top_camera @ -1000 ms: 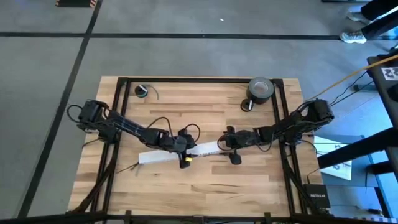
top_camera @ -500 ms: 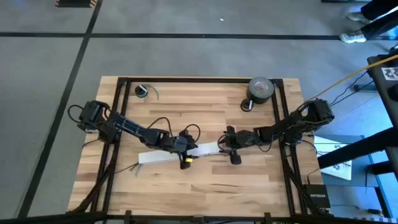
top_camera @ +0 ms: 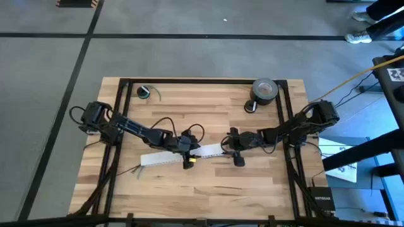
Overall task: Ziptie cables
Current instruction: Close the white cable duct
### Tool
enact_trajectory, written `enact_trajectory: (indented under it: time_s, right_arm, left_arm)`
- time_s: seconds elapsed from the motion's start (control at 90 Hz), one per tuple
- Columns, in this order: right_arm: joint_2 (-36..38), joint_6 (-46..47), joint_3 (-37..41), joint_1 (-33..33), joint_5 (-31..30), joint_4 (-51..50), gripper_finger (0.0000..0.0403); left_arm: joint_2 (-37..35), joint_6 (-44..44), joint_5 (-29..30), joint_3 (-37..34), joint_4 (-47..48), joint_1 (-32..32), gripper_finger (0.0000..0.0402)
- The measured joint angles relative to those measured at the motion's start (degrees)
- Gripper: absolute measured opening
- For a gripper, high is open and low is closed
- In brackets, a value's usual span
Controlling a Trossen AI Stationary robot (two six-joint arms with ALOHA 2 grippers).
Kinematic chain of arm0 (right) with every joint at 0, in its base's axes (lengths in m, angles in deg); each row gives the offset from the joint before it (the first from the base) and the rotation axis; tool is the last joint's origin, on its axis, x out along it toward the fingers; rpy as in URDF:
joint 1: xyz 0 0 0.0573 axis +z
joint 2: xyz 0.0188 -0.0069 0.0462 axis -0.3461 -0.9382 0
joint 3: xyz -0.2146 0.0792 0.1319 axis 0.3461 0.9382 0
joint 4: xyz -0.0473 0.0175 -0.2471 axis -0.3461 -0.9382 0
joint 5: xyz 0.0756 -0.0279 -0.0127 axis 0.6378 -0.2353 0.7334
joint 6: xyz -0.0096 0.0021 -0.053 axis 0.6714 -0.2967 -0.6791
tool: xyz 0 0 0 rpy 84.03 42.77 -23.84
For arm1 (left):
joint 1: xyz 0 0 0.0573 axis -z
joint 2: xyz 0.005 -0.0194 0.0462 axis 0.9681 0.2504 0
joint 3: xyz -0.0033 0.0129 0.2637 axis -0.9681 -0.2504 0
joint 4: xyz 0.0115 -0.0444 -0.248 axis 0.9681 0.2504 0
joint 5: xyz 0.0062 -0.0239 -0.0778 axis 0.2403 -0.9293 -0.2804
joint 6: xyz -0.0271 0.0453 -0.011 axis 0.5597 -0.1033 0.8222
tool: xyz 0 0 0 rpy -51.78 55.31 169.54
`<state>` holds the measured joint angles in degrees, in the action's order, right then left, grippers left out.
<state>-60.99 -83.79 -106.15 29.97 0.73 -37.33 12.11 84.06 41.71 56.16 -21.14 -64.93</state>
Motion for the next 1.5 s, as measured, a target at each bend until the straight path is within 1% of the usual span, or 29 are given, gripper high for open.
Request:
enact_trajectory:
  time_s: [0.267, 0.744, 0.9, 1.3, 1.5]
  right_arm:
    - [0.0, 0.0, 0.0, 0.0, 0.0, 0.0, 0.0172]
    - [0.0, -0.1, 0.0, 0.0, 0.0, -0.1, 0.0172]
    - [0.0, -0.1, 0.0, 0.0, 0.0, -0.1, 0.0172]
    - [0.0, -0.1, 0.0, 0.0, 0.1, -0.1, 0.0172]
    - [0.0, 0.0, 0.0, 0.0, 0.1, -0.1, 0.0172]
  left_arm:
    - [-0.1, 0.2, -1.4, 0.1, 1.1, -0.9, 0.0237]
    - [0.0, 1.4, -1.5, 0.0, 1.8, -1.4, 0.0238]
    - [0.0, 1.5, -2.9, 0.0, 2.6, -1.4, 0.0238]
    - [0.0, -2.0, -2.8, 0.0, 2.3, -0.7, 0.0238]
    - [1.5, -3.0, -2.6, 0.0, 2.0, -0.1, 0.0238]
